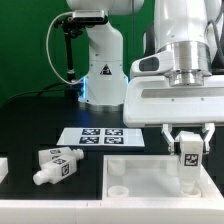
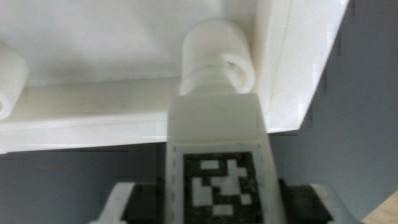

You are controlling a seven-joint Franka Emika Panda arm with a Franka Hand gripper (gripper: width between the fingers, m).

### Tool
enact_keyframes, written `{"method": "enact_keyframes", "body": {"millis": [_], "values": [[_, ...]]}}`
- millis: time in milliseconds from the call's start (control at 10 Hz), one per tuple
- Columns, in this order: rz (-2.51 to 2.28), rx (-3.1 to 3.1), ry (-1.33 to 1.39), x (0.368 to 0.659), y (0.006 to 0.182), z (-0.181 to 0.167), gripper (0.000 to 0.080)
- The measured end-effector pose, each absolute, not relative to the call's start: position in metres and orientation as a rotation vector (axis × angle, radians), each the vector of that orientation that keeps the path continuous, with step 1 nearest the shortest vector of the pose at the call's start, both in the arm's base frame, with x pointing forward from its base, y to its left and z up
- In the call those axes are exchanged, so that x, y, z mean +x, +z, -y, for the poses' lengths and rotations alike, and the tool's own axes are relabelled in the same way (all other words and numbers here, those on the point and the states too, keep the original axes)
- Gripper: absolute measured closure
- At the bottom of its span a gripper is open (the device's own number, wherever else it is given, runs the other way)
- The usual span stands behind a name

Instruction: Assemble one leg

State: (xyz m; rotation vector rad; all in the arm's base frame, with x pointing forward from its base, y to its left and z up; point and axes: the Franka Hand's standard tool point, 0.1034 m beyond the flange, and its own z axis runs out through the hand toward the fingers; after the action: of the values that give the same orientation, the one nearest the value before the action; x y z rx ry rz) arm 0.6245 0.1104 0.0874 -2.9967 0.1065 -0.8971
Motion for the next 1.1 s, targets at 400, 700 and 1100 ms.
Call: {"method": "enact_keyframes", "body": {"millis": [400,700,1100], "values": [[-0.088,-2.999,-0.914,0.628,0.079,-0.114,0.0515],[-0.086,-3.01,-0.904,0.625,0.071,-0.11,0.0515],[-0.079,-3.008,-0.924,0.626,0.069,-0.111,0.0515]]}}
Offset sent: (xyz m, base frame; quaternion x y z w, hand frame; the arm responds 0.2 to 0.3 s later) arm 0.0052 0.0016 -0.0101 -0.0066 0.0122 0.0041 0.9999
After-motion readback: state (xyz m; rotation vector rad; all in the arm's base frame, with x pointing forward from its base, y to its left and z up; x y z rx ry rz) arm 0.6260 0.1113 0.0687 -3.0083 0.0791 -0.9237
